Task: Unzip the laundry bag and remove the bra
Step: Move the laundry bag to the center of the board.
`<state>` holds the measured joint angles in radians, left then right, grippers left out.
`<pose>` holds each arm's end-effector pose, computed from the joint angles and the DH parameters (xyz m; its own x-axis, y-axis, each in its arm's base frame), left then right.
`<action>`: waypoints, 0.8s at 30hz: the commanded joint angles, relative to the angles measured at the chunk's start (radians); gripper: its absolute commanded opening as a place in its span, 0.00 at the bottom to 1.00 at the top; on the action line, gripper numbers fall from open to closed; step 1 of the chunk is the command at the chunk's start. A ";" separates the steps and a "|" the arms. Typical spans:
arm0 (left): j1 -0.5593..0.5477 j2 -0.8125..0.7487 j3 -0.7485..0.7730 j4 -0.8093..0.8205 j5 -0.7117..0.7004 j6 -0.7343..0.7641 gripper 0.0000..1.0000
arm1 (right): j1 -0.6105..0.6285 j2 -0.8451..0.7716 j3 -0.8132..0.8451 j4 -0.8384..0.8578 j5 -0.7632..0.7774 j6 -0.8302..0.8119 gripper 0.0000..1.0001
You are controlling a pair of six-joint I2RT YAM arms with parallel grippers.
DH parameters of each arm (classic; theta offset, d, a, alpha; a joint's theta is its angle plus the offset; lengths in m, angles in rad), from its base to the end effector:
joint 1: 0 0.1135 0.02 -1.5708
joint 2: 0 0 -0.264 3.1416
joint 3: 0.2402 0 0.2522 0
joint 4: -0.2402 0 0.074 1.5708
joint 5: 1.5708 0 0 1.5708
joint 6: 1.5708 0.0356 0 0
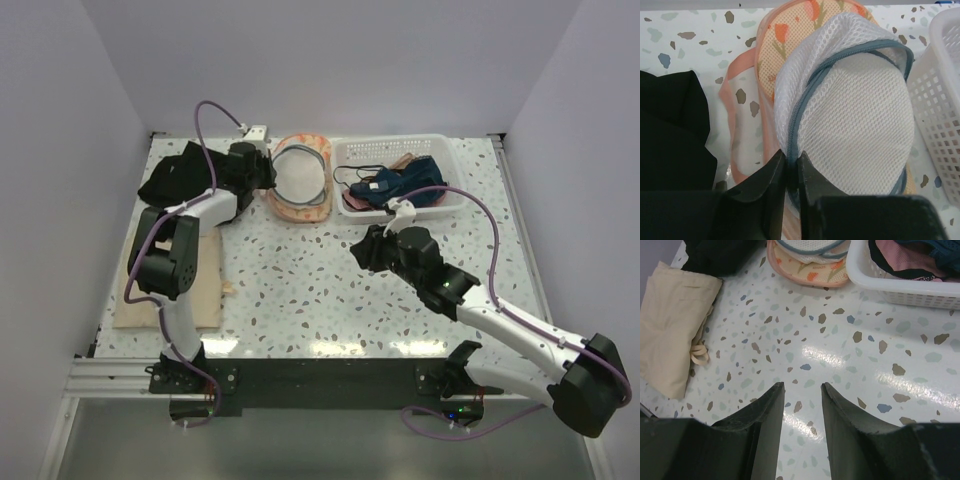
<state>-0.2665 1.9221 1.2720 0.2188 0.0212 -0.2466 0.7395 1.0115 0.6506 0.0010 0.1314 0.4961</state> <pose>0.4259 -0.1171 0.2151 -0.4599 -0.1274 -0.8788 0.1749 0.9573 -0.2303 0.1750 0.1533 0.2684 -0.5037 0.1793 -0.8451 -0.3840 0.8298 0.4049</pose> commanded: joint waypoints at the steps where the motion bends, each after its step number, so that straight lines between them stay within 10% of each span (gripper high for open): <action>1: 0.009 0.008 0.023 0.027 0.003 0.023 0.29 | 0.004 -0.021 0.006 0.002 0.030 -0.011 0.40; 10: 0.010 0.006 0.035 0.024 -0.070 0.024 0.84 | 0.003 -0.016 0.011 0.002 0.028 -0.007 0.40; 24: 0.007 -0.262 -0.080 -0.033 -0.061 -0.017 1.00 | 0.003 -0.034 0.014 -0.047 0.080 -0.019 0.40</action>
<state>-0.2604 1.8309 1.2442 0.1898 -0.0715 -0.2424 0.7395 1.0115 0.6506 -0.0303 0.1577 0.4957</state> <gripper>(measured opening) 0.997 0.401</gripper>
